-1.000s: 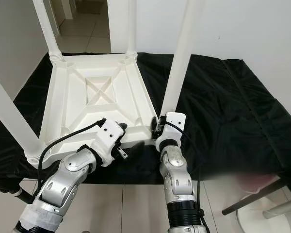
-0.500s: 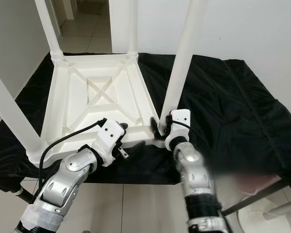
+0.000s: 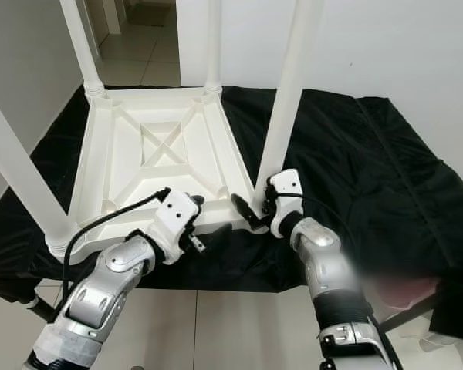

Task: Building children table

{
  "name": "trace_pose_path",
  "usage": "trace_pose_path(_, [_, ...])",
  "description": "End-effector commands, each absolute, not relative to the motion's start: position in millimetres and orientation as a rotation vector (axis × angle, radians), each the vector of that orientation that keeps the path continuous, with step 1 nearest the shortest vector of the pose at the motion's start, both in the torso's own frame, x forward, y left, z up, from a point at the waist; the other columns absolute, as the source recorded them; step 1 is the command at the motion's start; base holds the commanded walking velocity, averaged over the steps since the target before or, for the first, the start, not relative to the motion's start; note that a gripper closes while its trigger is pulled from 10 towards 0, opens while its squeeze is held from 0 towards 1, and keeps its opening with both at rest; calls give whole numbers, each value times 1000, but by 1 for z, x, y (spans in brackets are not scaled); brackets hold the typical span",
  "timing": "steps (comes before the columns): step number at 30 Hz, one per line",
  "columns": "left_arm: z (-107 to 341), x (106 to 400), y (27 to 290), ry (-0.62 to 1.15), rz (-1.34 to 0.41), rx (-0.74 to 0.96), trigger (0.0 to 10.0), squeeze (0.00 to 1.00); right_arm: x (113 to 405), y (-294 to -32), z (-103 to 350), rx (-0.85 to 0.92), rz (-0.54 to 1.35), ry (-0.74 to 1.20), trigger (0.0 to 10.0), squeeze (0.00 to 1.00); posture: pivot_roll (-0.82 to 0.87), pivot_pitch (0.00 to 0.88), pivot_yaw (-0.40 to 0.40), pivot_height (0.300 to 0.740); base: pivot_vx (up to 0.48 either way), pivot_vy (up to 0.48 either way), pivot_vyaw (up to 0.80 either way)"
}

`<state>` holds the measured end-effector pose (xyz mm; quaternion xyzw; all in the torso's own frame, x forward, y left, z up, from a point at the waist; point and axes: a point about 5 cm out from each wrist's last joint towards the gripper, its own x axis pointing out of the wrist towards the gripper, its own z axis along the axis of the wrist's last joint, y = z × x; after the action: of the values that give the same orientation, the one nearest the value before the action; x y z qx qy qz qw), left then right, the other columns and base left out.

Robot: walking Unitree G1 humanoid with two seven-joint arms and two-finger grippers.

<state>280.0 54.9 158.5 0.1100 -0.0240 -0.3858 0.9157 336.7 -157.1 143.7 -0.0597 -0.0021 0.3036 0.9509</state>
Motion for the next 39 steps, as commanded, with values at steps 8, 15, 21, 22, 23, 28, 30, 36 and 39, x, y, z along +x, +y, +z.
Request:
trace_pose_path(8, [159,281,55,-56,-770,246,10000,0,343,-160,139,-195,675,18,4039,0,12,0,-46,740,0,0,0])
trace_pose_path(15, [159,282,56,-57,-766,249,10000,0,344,-161,136,-196,700,28,0,0,15,0,-48,740,0,0,0])
trace_pose_path(21, [159,282,56,-57,-765,251,10000,0,343,-162,131,-165,695,42,1882,0,19,0,-46,740,0,0,0])
trace_pose_path(22, [159,281,56,-56,-765,251,10000,0,342,-163,130,-163,690,43,10000,0,18,0,-45,740,0,0,0])
trace_pose_path(23, [158,281,56,-56,-765,251,10000,0,342,-163,129,-163,686,42,10000,0,18,0,-45,740,0,0,0])
trace_pose_path(28, [158,281,56,-53,-769,251,10000,0,343,-165,127,-146,610,45,10000,0,15,3,-41,740,0,0,0])
trace_pose_path(30, [157,280,56,-52,-770,251,10000,0,344,-165,127,-140,577,50,10000,0,15,3,-41,740,0,0,0])
trace_pose_path(36, [156,280,56,-48,-774,250,10000,0,339,-158,125,-46,354,67,10000,0,7,6,-39,740,0,0,0])
trace_pose_path(39, [156,280,55,-48,-776,248,10000,0,333,-151,124,-7,281,62,10000,0,3,8,-38,740,0,0,0])
